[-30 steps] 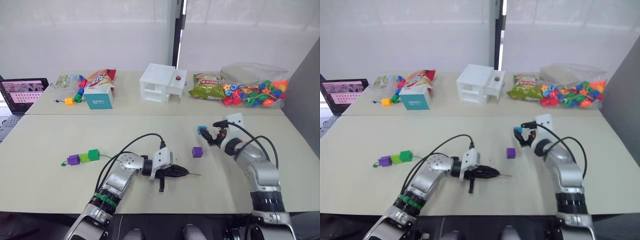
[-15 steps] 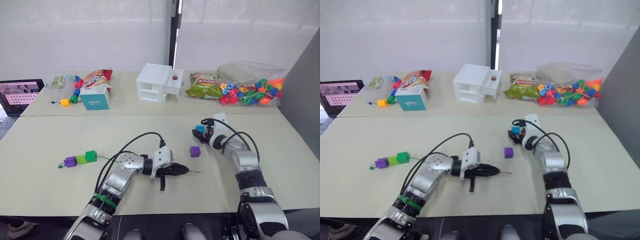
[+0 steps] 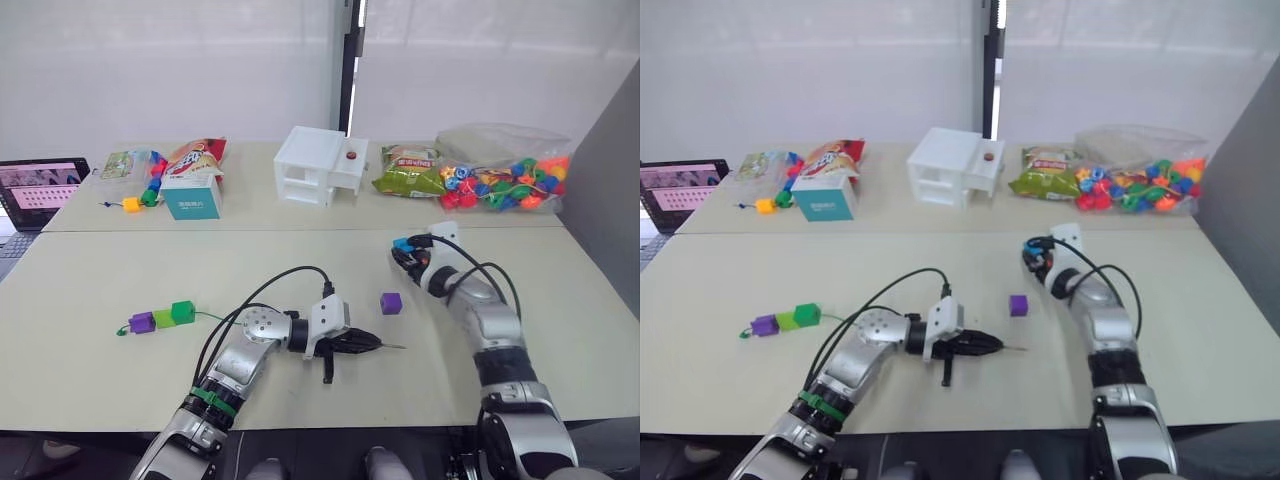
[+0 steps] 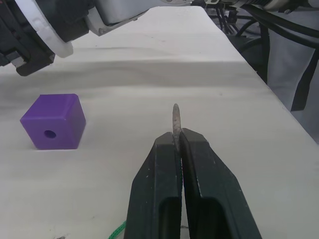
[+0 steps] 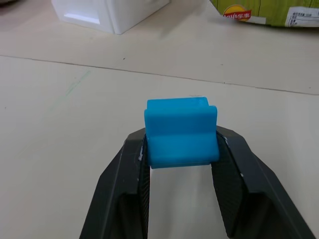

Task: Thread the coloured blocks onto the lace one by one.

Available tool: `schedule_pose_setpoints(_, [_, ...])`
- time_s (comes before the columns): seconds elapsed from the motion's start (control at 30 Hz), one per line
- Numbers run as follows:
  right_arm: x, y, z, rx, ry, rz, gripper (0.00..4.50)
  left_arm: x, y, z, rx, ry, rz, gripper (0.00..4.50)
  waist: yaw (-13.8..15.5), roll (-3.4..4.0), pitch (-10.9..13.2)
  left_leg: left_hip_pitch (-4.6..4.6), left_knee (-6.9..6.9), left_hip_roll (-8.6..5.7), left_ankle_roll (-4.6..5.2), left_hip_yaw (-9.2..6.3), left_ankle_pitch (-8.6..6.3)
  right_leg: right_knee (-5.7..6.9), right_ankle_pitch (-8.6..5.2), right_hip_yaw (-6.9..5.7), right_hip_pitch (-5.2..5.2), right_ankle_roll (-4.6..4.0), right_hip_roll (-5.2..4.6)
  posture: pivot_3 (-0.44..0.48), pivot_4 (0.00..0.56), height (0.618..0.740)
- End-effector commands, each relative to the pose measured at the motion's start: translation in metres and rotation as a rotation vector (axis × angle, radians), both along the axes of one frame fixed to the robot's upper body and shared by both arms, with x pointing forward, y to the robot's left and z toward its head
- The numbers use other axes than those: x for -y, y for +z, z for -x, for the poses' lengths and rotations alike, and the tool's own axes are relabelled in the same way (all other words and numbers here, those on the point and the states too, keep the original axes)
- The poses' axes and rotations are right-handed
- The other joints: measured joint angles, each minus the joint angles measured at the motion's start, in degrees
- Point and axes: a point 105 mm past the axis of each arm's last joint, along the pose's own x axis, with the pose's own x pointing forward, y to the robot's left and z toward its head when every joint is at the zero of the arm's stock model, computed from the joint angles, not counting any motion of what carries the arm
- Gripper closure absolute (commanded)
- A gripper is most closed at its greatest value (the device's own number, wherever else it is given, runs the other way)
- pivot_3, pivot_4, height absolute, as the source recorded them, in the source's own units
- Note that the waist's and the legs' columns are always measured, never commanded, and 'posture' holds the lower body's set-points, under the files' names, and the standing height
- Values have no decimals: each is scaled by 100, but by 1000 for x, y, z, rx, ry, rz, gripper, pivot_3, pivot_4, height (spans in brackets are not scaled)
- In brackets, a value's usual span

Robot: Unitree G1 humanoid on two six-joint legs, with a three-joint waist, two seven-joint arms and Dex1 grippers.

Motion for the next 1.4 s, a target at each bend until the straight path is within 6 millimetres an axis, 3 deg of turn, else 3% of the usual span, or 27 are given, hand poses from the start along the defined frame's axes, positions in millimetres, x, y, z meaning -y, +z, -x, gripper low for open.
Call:
schedule_pose_setpoints(0.03, [27, 29, 30, 78, -49, -5, 3330, 4, 4, 0, 16, -9, 21, 4500, 33, 1, 0, -2, 0, 0, 1, -1, -1, 2, 0, -1, 1, 0, -1, 0, 150, 740])
schedule_pose_setpoints(0.13, [33, 29, 57, 63, -70, -6, 3330, 9, 6, 0, 17, -10, 46, 4500, 40, 2, -1, -4, 1, -2, 4, 3, -3, 4, 1, 0, 1, 2, -2, 0, 150, 740])
schedule_pose_setpoints(0.2, [32, 30, 63, 56, -76, -7, 3330, 9, 6, -1, 17, -9, 51, 4500, -16, 1, -1, 2, 1, -2, 5, 6, -3, -12, 1, 4, 1, 1, -1, 0, 150, 740])
schedule_pose_setpoints(0.27, [23, 17, 93, 23, -102, -47, 3330, 11, 6, -3, 16, -14, 51, 4500, -7, 4, -2, 6, 1, -2, 2, 10, -1, -11, 0, 9, 3, 2, 1, 0, 150, 740])
schedule_pose_setpoints(0.37, [14, 3, 123, -23, -155, -95, 3330, 13, 6, -5, 15, -22, 48, 4500, 53, 7, -4, 9, -4, 12, 4, -12, -2, -7, -1, -3, 8, -1, 19, 0, 150, 740])
schedule_pose_setpoints(0.7, [-1, -45, 166, -197, -277, -133, 3330, 8, 6, -14, 19, -47, 19, 4500, 87, 9, -5, 13, 2, 0, 1, 4, 0, -8, 0, 9, 12, 2, 8, 0, 150, 740])
schedule_pose_setpoints(0.83, [1, -51, 172, -216, -316, -151, 3330, 10, 6, -14, 17, -54, 21, 4500, 92, 9, -6, 15, 1, 0, 1, 4, 0, -12, 0, 9, 16, 2, 8, 0, 150, 740])
schedule_pose_setpoints(0.9, [1, -48, 174, -213, -311, -160, 2265, 11, 5, -14, 16, -58, 24, 4500, 99, 9, -6, 14, 2, 0, 1, 3, 0, -13, -1, 9, 16, 2, 8, 0, 150, 740])
schedule_pose_setpoints(1.07, [0, -40, 177, -202, -283, -167, 539, 13, 3, -11, 11, -67, 30, 4500, 100, 9, -6, 14, 2, 0, 1, 2, 0, -14, -1, 8, 17, 2, 8, 0, 150, 740])
schedule_pose_setpoints(1.13, [2, -31, 186, -207, -237, -138, 38, 15, 2, -9, 9, -72, 34, 4500, 107, 9, -5, 12, 3, -1, 1, 2, 0, -14, -1, 9, 17, 2, 7, 0, 150, 740])
schedule_pose_setpoints(1.23, [8, -25, 202, -251, -152, -57, 38, 16, 3, -10, 15, -67, 44, 4500, 112, 9, -5, 10, 2, -2, 2, 1, -1, -18, -1, 7, 18, 3, 6, 0, 150, 740])
schedule_pose_setpoints(1.4, [17, -11, 211, -317, 85, 145, 38, 16, 4, -12, 27, -49, 56, 4500, 94, 6, -4, 14, 3, -1, 3, 5, -1, -24, -1, 7, 30, 3, 7, 0, 150, 740])
